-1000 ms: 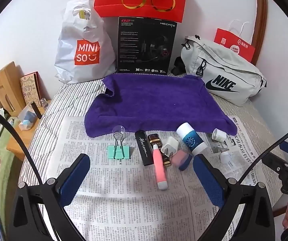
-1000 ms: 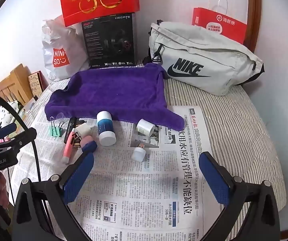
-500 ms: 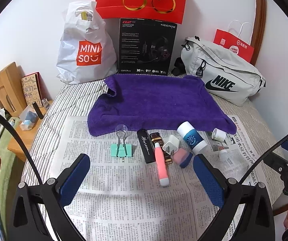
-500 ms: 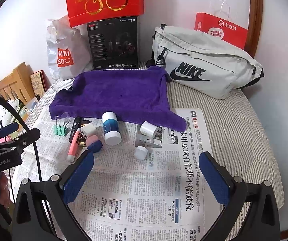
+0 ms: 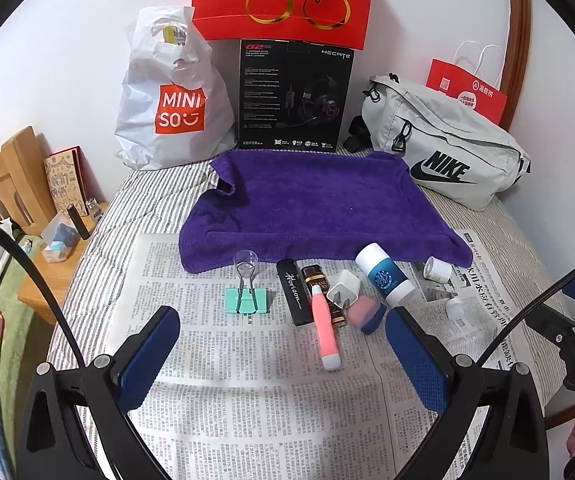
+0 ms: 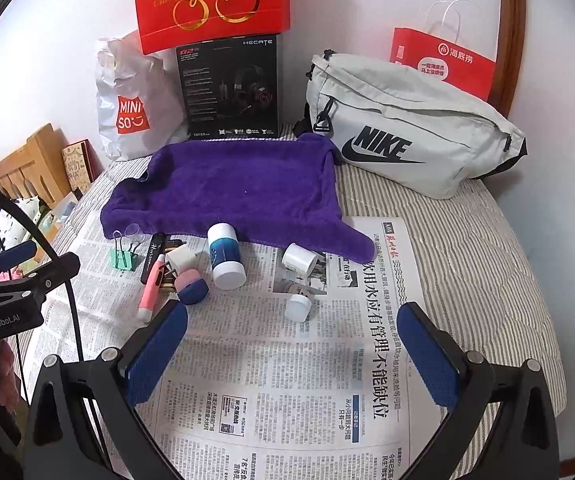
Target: Organize rigid objects
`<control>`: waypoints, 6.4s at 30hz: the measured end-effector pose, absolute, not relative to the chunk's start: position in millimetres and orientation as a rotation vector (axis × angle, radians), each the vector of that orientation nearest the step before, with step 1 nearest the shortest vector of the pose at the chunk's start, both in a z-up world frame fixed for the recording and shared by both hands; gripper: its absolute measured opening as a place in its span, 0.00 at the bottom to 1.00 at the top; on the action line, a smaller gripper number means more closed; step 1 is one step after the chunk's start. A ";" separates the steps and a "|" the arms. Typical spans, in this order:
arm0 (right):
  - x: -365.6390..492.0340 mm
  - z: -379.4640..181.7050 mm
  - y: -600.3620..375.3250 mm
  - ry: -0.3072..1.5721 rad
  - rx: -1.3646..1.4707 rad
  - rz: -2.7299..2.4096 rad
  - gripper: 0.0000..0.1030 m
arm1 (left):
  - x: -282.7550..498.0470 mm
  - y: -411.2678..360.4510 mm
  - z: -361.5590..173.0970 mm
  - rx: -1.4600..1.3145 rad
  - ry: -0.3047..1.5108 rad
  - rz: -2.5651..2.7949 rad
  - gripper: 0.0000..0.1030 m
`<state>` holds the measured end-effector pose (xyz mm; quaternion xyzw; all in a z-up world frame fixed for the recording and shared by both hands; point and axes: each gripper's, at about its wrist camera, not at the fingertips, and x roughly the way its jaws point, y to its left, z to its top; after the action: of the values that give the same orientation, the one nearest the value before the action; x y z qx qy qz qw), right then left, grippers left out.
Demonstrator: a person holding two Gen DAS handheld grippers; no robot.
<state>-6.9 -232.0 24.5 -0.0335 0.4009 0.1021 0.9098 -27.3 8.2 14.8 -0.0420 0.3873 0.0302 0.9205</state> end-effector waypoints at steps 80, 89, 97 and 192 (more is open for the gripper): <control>16.4 -14.6 -257.2 0.868 -0.043 0.197 1.00 | 58.0 53.7 -87.1 -0.090 0.952 0.131 0.86; 38.2 -34.4 -261.3 0.911 -0.035 0.178 1.00 | 68.2 45.7 -91.7 -0.032 0.929 0.106 0.67; 56.9 -44.4 -263.4 0.915 -0.013 0.191 1.00 | 59.5 38.8 -89.9 -0.019 0.893 0.064 0.39; 183.4 -12.7 -206.3 0.941 -0.063 0.366 0.40 | 127.5 51.7 0.5 -0.096 0.864 -0.055 0.39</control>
<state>183.4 -206.3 -12.7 -0.0301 0.4509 0.1755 0.8747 127.5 51.7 0.5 -0.0465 0.4186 -0.0265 0.9066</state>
